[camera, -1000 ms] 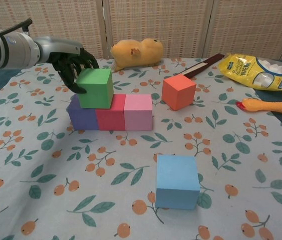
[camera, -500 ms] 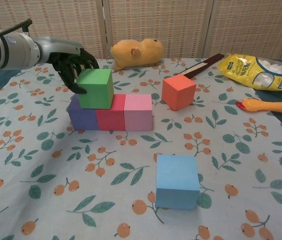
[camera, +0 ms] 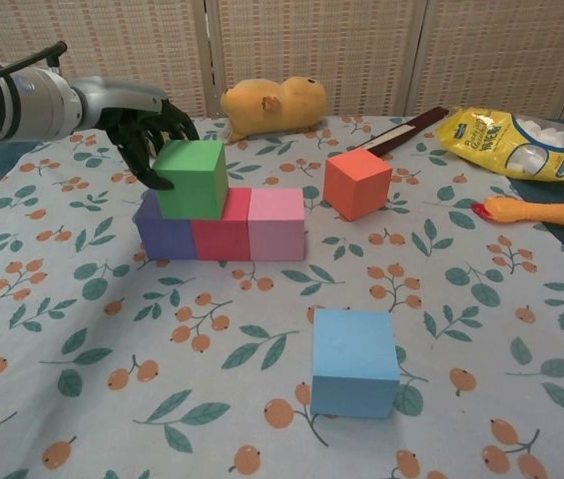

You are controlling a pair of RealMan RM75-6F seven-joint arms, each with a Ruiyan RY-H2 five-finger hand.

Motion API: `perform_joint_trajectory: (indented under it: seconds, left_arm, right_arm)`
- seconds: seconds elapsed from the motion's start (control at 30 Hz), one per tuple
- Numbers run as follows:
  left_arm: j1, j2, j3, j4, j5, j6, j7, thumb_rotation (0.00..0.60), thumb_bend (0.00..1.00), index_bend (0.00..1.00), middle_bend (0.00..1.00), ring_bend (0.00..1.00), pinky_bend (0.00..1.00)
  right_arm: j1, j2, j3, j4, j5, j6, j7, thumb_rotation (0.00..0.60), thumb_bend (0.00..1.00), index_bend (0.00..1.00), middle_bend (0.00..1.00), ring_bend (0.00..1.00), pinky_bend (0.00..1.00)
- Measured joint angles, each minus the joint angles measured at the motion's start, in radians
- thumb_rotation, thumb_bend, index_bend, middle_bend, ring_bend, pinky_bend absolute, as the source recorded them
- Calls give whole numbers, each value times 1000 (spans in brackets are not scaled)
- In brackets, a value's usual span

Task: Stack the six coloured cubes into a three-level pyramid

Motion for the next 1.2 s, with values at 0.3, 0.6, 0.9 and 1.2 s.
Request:
perform_joint_trajectory:
  seconds: [0.3, 0.6, 0.9, 1.2]
  left_arm:
    - [2, 4, 0, 6, 0, -4, -3, 600, 321, 346, 255, 300, 327]
    - [-1, -6, 5, 18, -6, -17, -4, 600, 321, 347, 249, 300, 328]
    - [-4, -2, 5, 13, -3, -14, -1, 600, 323, 323, 238, 300, 327]
    - [-8, -2, 4, 8, -8, -8, 3, 600, 323, 313, 233, 301, 325]
  right_arm:
    - [1, -1, 1, 1, 3, -3, -2, 600, 84, 0, 39, 0, 46]
    - [2, -2, 2, 1, 8, -5, -5, 600, 84, 0, 39, 0, 46]
    - [2, -3, 3, 4, 8, -5, -1, 600, 84, 0, 39, 0, 46]
    - [1, -1, 3, 6, 7, -4, 2, 600, 84, 0, 39, 0, 46]
